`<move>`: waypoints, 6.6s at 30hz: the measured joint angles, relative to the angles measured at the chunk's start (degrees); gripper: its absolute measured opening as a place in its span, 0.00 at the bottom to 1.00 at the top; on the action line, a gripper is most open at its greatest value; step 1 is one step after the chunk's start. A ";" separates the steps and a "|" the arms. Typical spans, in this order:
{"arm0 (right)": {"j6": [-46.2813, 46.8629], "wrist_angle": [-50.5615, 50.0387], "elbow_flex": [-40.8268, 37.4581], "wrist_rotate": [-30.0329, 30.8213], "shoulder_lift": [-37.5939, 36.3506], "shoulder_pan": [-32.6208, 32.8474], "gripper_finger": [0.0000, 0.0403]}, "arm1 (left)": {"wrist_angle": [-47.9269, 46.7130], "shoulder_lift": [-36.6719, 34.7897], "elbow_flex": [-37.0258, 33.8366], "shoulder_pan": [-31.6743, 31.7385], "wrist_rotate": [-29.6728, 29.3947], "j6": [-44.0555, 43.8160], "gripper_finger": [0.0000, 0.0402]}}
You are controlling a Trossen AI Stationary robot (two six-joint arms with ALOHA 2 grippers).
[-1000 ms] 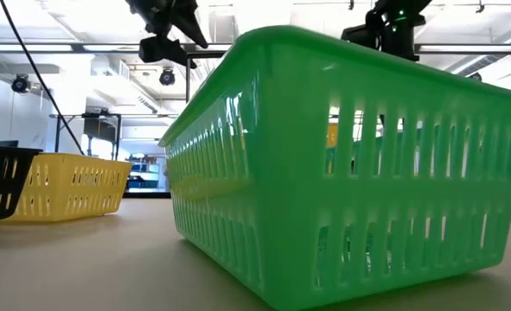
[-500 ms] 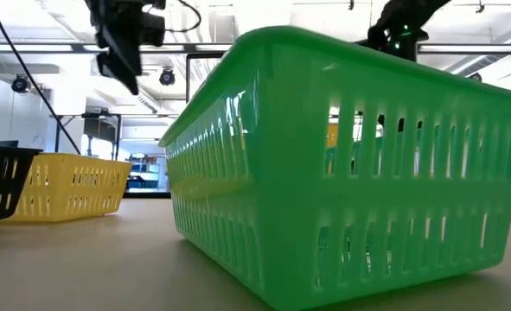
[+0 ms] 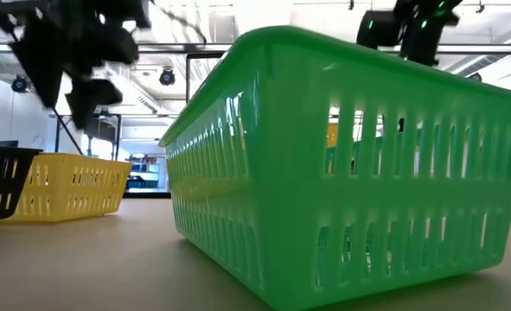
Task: Stack baskets on shelf by color
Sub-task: Stack the bottom yellow bin on top of the yellow bin on the shelf, then stack the green bin on top of the green bins on the shelf
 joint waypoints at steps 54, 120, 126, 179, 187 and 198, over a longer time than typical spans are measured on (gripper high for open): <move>-1.53 5.52 10.97 2.06 -16.53 4.07 0.46 | -13.50 49.81 73.50 9.76 -4.35 7.05 0.00; -3.04 5.94 10.93 2.10 -16.82 4.05 0.46 | -6.80 55.83 68.37 6.60 -2.80 11.17 0.02; -3.02 5.94 10.93 2.10 -16.80 4.05 0.46 | -7.12 55.83 66.31 6.54 -2.77 10.84 0.07; -12.62 1.57 7.07 -14.63 11.03 -15.78 0.46 | 19.91 5.95 13.55 4.83 -15.43 -44.85 0.45; -11.23 0.06 10.96 -14.99 7.61 -7.92 0.46 | 16.30 5.80 13.52 3.77 -11.93 -46.33 0.45; 34.17 -0.12 5.93 -7.91 -5.69 30.70 0.44 | 15.24 5.73 10.89 2.63 -11.73 -35.85 0.45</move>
